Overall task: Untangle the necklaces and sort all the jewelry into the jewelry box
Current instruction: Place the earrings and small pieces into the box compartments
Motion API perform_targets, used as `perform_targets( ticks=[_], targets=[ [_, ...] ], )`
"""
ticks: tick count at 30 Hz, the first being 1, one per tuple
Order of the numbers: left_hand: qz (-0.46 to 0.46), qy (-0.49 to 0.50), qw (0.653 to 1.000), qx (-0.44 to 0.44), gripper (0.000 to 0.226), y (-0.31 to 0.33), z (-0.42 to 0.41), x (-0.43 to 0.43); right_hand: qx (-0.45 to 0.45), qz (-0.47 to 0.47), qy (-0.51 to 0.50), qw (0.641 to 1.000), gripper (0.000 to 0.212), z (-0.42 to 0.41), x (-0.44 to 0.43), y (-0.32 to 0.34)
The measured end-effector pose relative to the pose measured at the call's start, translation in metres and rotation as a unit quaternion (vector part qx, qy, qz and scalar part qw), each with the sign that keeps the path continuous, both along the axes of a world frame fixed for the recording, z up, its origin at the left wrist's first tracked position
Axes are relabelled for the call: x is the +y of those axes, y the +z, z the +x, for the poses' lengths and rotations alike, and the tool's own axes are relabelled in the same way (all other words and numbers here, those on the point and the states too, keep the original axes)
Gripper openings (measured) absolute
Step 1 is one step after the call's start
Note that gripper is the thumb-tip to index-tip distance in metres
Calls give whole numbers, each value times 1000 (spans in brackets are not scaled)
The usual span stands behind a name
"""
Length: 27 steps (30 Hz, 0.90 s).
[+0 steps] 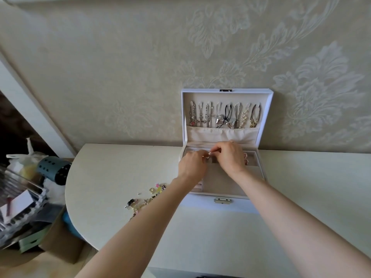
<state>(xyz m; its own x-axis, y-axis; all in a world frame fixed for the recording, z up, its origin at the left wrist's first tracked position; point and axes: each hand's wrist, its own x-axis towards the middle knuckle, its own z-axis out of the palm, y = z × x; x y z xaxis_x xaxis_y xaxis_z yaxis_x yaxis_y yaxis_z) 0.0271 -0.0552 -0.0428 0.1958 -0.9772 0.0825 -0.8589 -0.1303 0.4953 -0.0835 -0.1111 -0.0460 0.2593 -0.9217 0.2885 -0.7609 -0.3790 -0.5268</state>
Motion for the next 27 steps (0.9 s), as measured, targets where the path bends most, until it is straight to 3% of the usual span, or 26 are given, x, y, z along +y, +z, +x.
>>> perform_targets(
  ticks=[8, 13, 17, 23, 25, 27],
  targets=[
    [26, -16, 997, -64, 36, 0, -1, -3, 27, -22, 1, 999, 26, 0, -3, -6],
    [64, -9, 994, -91, 35, 4, -2, -9, 79, -56, -30, 995, 10, 1, -6, -4],
    [62, -11, 994, -85, 35, 2, -1, -11, 91, -52, -57, 993, 12, 0, -5, -8],
    [-11, 23, 999, 37, 28, 2, 5, -6, 66, -48, -59, 995, 17, -5, -3, -7],
    [-34, 38, 992, 116, 27, 4, 9, -4, 41, -35, -62, 997, 16, -5, -4, -3],
    [-43, 42, 967, 249, 26, 7, 12, -3, 2, -15, -63, 998, 15, -6, -5, 1]
  ],
)
